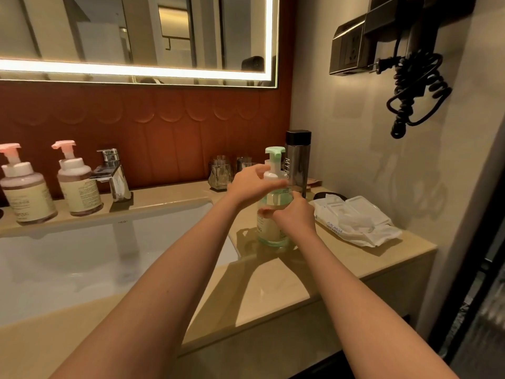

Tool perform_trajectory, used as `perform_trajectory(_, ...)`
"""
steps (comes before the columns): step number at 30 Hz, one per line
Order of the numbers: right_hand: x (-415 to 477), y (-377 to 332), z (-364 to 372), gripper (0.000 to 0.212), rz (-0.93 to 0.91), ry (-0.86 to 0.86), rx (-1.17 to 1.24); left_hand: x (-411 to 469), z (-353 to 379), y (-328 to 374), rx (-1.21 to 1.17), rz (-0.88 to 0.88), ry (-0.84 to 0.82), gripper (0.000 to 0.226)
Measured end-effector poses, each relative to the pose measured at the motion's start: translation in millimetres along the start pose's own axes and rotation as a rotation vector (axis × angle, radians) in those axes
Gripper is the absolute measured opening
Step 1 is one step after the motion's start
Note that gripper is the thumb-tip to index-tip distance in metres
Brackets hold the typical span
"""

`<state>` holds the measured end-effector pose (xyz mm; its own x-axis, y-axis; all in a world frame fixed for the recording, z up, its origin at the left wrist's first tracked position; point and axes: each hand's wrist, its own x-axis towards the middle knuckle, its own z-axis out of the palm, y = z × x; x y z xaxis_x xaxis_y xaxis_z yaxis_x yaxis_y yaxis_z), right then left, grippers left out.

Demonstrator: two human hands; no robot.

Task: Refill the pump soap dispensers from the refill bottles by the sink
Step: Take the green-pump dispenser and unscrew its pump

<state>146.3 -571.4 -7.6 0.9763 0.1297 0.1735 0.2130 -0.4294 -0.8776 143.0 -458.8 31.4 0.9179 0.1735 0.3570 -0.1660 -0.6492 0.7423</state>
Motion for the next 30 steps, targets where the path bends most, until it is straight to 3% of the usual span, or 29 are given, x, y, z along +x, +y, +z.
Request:
perform_trajectory(2,1,0,0,0.073,0.001,0.000,-0.005,1,2,2,0.074,0.026,0.070,0.032)
perform_trajectory(4,1,1,0,0.071,0.001,0.004,0.006,4,2,7,0.049,0.010,0.189,0.043)
perform_trajectory(8,2,2,1,0.074,0.000,0.024,0.029,11,-13,21,-0.294,-0.099,0.377,0.062)
perform_trajectory(14,0,2,0,0.074,-0.008,0.019,0.039,14,-53,-3,-0.754,-0.353,0.576,0.045)
perform_trajectory(17,0,2,0,0.074,-0.010,0.015,0.042,12,-56,-29,-0.828,-0.461,0.668,0.033)
perform_trajectory(25,2,2,4,0.078,-0.025,-0.002,0.025,7,2,-73,-0.708,-0.620,0.534,0.104)
perform_trajectory(30,7,2,1,0.081,-0.042,-0.082,0.024,9,20,-79,-0.490,-0.585,0.466,0.086)
